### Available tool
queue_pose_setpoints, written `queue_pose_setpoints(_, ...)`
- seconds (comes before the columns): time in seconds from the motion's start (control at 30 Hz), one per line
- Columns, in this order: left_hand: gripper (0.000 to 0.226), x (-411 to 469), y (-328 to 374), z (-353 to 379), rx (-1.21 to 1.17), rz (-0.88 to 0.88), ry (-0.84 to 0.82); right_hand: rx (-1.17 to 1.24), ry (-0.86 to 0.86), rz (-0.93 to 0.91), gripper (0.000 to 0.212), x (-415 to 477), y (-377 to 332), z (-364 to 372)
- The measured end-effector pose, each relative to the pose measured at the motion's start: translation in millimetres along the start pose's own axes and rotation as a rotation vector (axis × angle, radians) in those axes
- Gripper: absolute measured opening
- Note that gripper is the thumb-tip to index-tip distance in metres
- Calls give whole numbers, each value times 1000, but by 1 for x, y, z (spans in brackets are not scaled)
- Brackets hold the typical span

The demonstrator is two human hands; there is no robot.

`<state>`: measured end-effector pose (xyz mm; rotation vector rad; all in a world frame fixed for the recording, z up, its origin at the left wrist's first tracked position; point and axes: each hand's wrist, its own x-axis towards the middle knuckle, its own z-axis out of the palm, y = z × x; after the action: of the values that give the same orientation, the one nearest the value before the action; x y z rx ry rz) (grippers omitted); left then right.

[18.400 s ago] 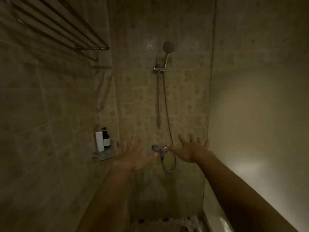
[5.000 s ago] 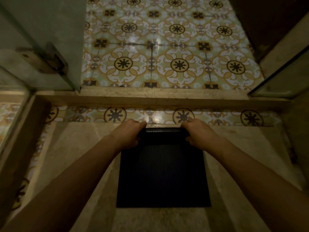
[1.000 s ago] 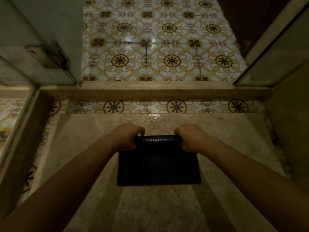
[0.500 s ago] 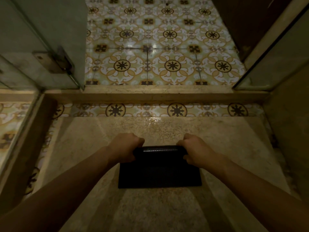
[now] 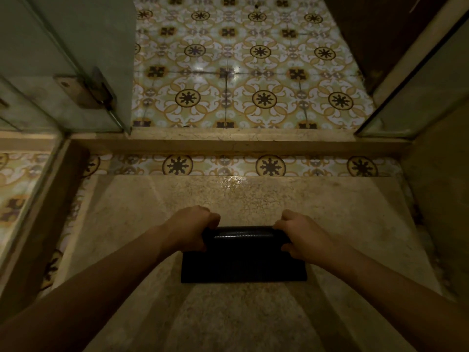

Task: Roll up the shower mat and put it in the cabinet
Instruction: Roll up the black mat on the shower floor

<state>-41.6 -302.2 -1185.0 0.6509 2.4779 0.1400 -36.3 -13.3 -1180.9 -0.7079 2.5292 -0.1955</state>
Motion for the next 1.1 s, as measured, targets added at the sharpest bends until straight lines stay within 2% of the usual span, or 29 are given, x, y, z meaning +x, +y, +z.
queue_pose_setpoints(0.23, 39, 8, 0, -9, -102, -6, -177, -2, -33, -25, 30, -5, 1, -4)
queue_pose_setpoints(0.43, 49, 6, 0, -2, -102, -37, -171, -41, -44, -18, 51, -3, 1, -1)
queue_pose_setpoints(0.67, 51, 5, -2, -11, -247, -46, -231, 24, -83, 5, 45, 0, 7, -1)
queue_pose_setpoints(0.77, 52, 1, 2, -4, -202, -38, -191, -40, -73, 14, 59, 0, 6, 4)
queue_pose_setpoints(0.9, 62, -4, 5, 18, -117, -37, -167, -65, -49, 0, 55, -11, 8, 17)
queue_pose_setpoints(1.0, 61, -11, 6, 35, -140, -6, -133, -59, -49, -14, 59, -19, 6, 29)
queue_pose_setpoints(1.1, 53, -20, 11, 49, -88, 54, -48, -160, 5, -44, 55, -21, 2, 40)
